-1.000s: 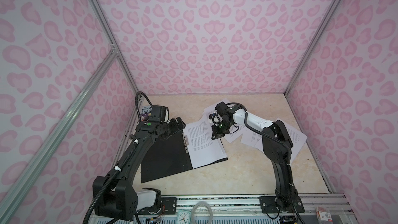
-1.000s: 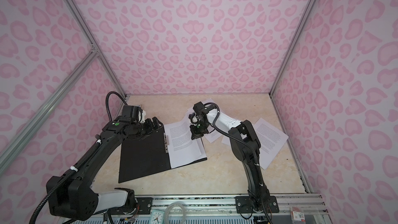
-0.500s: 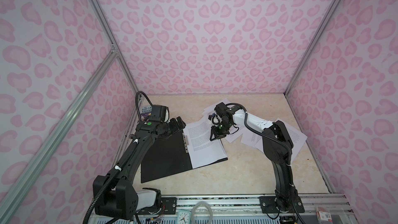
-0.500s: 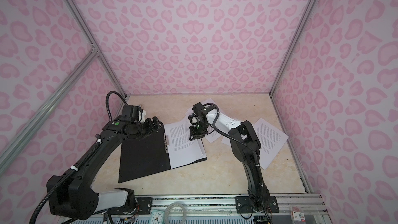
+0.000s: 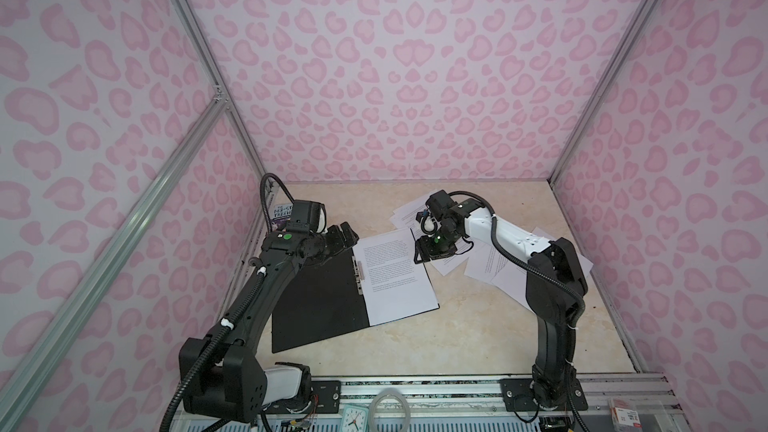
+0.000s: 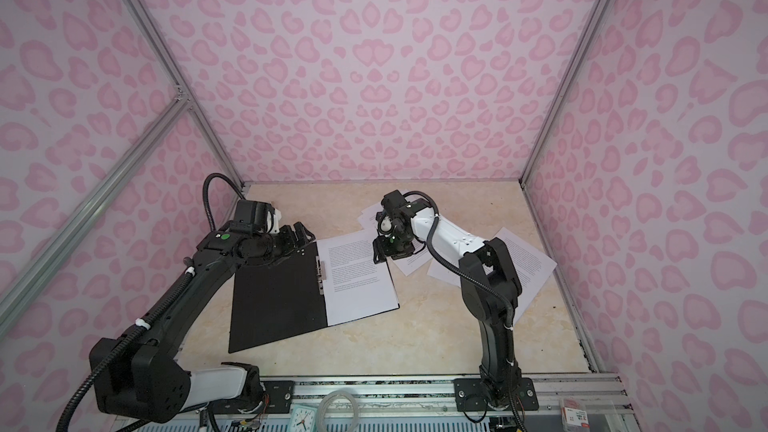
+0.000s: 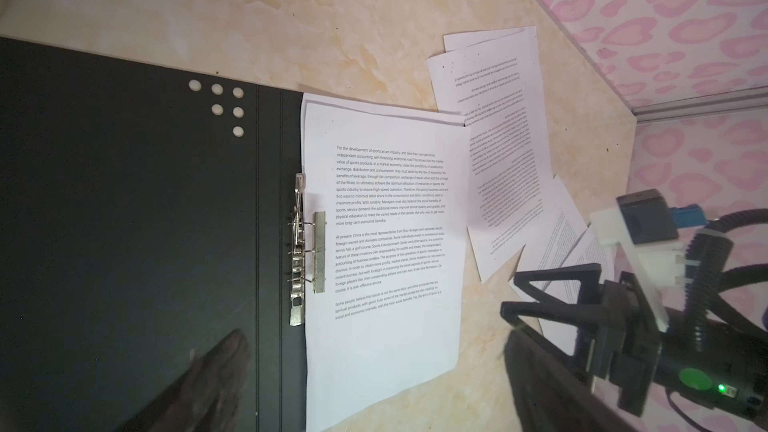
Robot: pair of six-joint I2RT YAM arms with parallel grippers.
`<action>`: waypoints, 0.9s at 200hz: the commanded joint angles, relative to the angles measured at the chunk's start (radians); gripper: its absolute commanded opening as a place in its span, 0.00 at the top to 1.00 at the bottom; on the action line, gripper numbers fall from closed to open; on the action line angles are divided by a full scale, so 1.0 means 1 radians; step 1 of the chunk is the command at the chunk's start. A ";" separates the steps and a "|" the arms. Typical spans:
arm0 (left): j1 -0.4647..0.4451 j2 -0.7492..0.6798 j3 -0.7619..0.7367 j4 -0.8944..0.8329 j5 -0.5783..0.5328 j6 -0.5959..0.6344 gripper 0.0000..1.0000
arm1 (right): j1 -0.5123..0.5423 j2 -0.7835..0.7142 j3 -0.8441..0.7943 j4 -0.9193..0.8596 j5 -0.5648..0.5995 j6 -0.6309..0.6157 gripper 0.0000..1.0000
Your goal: Put the files into the folder
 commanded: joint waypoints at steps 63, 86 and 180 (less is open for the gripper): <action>-0.016 0.003 0.010 0.002 0.036 -0.027 0.03 | -0.454 -0.024 -0.177 0.298 -0.001 0.221 0.34; -0.022 0.006 0.020 -0.012 0.048 -0.028 0.03 | -0.511 0.018 -0.174 0.344 -0.043 0.246 0.34; -0.030 0.011 0.035 -0.024 0.054 -0.031 0.03 | -0.551 0.128 -0.175 0.464 -0.188 0.247 0.36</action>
